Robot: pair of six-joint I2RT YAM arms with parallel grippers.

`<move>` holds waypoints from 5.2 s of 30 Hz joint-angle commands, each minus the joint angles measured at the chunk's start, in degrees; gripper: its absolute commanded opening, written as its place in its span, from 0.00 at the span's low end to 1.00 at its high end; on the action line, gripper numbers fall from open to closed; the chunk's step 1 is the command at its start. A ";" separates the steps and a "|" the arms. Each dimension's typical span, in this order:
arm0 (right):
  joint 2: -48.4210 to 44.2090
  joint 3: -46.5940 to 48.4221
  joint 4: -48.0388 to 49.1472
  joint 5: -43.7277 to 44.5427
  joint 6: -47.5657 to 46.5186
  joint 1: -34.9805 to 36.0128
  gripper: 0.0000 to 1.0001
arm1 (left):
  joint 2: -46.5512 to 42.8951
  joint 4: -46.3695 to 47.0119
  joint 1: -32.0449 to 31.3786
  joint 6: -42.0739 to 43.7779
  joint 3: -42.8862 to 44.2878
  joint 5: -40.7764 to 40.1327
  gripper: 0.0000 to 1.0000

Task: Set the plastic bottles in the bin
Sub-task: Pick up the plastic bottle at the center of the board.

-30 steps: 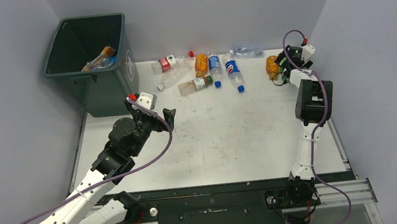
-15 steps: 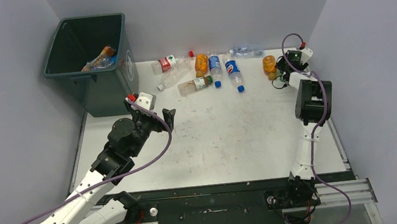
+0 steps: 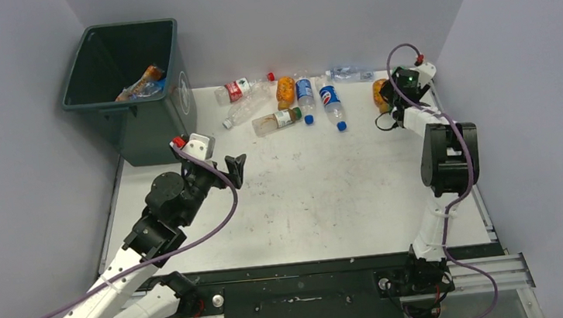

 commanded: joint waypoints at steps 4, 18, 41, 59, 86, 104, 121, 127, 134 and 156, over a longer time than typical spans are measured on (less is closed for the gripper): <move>-21.66 -10.45 10.60 2.53 3.95 10.02 0.36 | -1.75 3.81 0.26 0.35 -0.09 -0.60 0.96; -59.18 -46.71 9.75 -22.26 9.09 28.54 0.31 | -3.18 11.42 -0.78 6.12 -5.10 6.17 0.96; -65.19 -31.67 -38.59 -44.43 -7.18 43.40 0.05 | 0.84 -1.19 -29.72 57.52 -7.90 6.09 0.96; -65.80 -30.30 -37.88 -46.15 -6.78 47.50 0.05 | 14.37 5.08 -32.78 68.18 -2.62 4.79 0.85; -84.19 -27.05 -14.81 -19.80 -1.29 49.51 0.90 | 11.19 1.17 -32.50 27.32 0.68 3.26 0.21; -92.68 -41.91 1.46 -30.52 -1.74 49.49 0.90 | 3.61 35.88 -21.46 -28.98 -8.00 19.36 0.19; -80.29 -45.11 25.22 -30.69 6.31 50.20 0.97 | 5.73 38.78 -20.57 -31.81 -7.88 24.35 0.19; -78.48 -45.20 27.53 -32.11 6.06 52.88 0.91 | 5.86 38.63 -20.57 -31.72 -7.80 23.91 0.18; -79.40 -44.75 25.14 -31.15 4.64 53.71 0.90 | 4.89 38.21 -20.59 -31.31 -8.51 21.39 0.14; -76.84 -41.51 11.31 -27.15 -6.50 56.54 0.37 | 1.99 37.53 -20.72 -28.35 -10.27 20.02 0.96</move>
